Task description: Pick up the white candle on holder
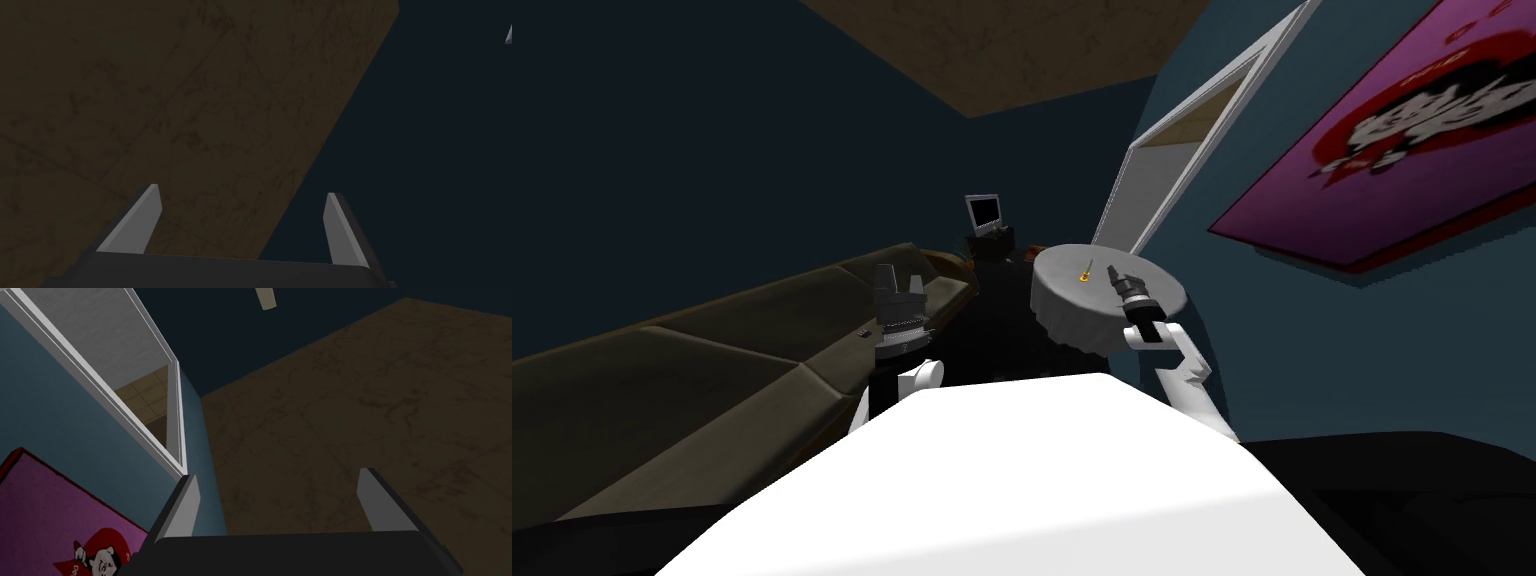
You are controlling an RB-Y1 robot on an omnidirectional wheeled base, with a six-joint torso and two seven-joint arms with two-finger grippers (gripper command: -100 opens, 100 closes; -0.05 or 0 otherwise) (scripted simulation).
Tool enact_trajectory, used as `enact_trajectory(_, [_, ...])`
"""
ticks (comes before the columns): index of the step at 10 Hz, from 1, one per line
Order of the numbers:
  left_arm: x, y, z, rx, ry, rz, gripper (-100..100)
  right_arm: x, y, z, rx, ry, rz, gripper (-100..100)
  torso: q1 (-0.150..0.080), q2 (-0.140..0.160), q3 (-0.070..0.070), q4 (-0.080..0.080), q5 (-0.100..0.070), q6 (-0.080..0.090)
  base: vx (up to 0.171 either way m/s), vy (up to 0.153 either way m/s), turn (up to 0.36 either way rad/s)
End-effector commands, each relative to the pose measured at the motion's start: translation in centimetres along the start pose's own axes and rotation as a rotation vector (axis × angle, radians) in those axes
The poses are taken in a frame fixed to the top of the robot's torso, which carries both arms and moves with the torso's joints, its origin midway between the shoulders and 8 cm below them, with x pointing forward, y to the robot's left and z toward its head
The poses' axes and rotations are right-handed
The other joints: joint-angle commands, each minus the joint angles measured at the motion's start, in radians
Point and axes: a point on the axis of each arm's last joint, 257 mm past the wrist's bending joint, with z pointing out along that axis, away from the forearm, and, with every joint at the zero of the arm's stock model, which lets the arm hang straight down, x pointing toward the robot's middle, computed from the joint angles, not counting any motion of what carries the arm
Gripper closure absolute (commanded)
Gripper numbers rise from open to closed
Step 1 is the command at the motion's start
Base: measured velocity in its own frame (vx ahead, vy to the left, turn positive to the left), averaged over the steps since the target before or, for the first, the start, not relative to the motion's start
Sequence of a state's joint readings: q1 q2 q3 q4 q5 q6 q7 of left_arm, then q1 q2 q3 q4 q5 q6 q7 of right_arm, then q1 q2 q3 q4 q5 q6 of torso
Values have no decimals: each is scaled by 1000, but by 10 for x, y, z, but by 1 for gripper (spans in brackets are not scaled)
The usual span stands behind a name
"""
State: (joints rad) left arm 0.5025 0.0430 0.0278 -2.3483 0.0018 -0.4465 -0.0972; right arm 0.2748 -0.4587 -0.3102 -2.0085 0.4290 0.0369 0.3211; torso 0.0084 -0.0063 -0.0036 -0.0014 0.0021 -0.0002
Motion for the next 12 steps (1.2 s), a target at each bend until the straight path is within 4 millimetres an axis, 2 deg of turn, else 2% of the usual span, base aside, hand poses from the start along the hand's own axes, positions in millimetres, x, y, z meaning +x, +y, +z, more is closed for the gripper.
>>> enact_trajectory(1, [0,0,0,0,0,0,0,8,-27,3,63,24,-54,-100,0,0,0,0,0,0,87,135,77])
enact_trajectory(5, [0,0,0,0,0,0,0,26,-90,-4,207,86,-158,-100,-3,-2,-1,-1,-1,0,120,86,111])
enact_trajectory(6, [0,0,0,0,0,0,0,27,-90,-4,208,86,-158,-100,-4,-2,-1,-1,-1,0,62,46,37])
enact_trajectory(7, [0,0,0,0,0,0,0,35,-119,-11,275,118,-202,-100,-5,1,0,0,-1,0,94,71,152])
enact_trajectory(12, [0,0,0,0,0,0,0,47,-184,-31,425,185,-299,-100,-4,1,1,0,-1,0,98,70,92])
